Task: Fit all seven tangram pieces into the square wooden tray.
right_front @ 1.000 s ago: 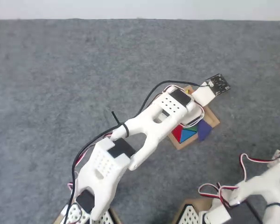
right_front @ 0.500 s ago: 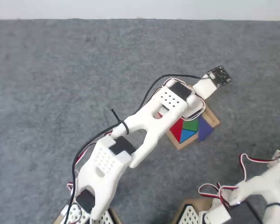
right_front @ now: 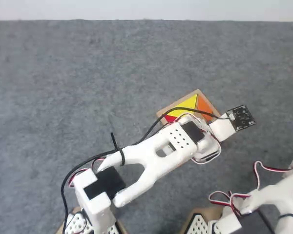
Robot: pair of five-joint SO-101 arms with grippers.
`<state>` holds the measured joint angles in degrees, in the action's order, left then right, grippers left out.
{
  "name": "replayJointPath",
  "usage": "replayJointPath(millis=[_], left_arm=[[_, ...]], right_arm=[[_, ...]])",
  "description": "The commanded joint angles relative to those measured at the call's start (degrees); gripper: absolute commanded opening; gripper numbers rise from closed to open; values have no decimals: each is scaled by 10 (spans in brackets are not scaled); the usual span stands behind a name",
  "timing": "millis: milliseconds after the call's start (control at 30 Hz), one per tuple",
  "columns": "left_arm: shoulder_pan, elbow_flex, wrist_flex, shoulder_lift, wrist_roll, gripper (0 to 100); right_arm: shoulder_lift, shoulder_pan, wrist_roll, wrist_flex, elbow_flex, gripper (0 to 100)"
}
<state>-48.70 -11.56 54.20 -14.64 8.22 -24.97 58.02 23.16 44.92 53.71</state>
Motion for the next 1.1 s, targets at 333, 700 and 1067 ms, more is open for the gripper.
replayJointPath(millis=[333, 700, 1067], left_arm=[[45, 56, -33, -76, 8, 160], [49, 85, -35, -95, 9, 160], [62, 124, -34, -96, 9, 160]], right_arm=[[-24, 46, 6, -2, -8, 9], [-24, 46, 7, -1, -7, 9], [-24, 31, 7, 0, -4, 9]])
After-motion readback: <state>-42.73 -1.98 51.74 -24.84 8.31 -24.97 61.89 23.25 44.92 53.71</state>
